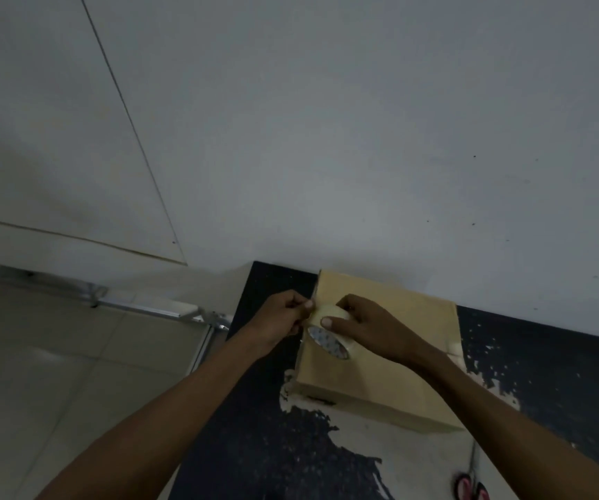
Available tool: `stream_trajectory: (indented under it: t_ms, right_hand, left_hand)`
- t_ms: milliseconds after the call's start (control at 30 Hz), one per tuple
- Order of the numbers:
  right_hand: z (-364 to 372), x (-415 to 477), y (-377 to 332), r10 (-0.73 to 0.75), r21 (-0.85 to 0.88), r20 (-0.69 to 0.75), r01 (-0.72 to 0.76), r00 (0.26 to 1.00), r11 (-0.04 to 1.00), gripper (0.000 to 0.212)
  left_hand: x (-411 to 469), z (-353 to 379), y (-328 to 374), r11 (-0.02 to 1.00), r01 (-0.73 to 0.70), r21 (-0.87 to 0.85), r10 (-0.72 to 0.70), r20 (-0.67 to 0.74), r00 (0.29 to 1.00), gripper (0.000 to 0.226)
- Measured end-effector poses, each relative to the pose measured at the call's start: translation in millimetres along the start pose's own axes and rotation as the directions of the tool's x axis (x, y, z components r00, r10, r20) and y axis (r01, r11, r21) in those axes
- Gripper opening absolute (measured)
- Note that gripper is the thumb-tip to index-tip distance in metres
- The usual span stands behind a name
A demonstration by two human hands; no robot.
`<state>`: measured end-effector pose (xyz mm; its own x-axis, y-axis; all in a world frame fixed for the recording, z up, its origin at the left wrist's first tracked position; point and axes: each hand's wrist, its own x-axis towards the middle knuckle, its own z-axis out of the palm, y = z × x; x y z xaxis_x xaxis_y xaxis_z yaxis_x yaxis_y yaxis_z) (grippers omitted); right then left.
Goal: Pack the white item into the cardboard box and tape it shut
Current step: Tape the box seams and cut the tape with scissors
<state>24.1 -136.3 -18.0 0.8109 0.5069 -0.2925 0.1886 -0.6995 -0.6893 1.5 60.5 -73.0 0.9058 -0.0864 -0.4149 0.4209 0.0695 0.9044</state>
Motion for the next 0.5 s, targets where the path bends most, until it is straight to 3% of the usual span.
stream_trajectory:
  t_ms: [133,267,367,500]
  right_hand:
    - [-2.7,4.8,2.9,-0.048,-0.270,0.011,0.050,0.999,0.961,0.034]
    - [-8.8,9.9,4.2,-0.057,-0.305,0.013,0.058,0.998,0.951,0.045]
    - [-8.3,11.9,2.3,-0.087,-0.321,0.042,0.096,0.995,0.942,0.038]
    - [-9.6,16.5,12.0,-0.106,-0.410,-0.008,0.093,0.994,0.907,0.046]
  left_hand:
    - [-3.3,-18.7,-8.8,0.999,0.005,-0.032,-0.005,0.003,1.000,0.010]
    - [-1.8,-29.0,-22.7,0.989,0.031,-0.146,-0.033,-0.010,0.999,0.009]
    - [1.1,-35.2,-31.9,0.965,0.053,-0.258,-0.053,0.005,0.999,0.010]
    - [8.1,-27.3,-40.2,0.952,0.097,-0.291,-0.097,0.015,0.995,0.015]
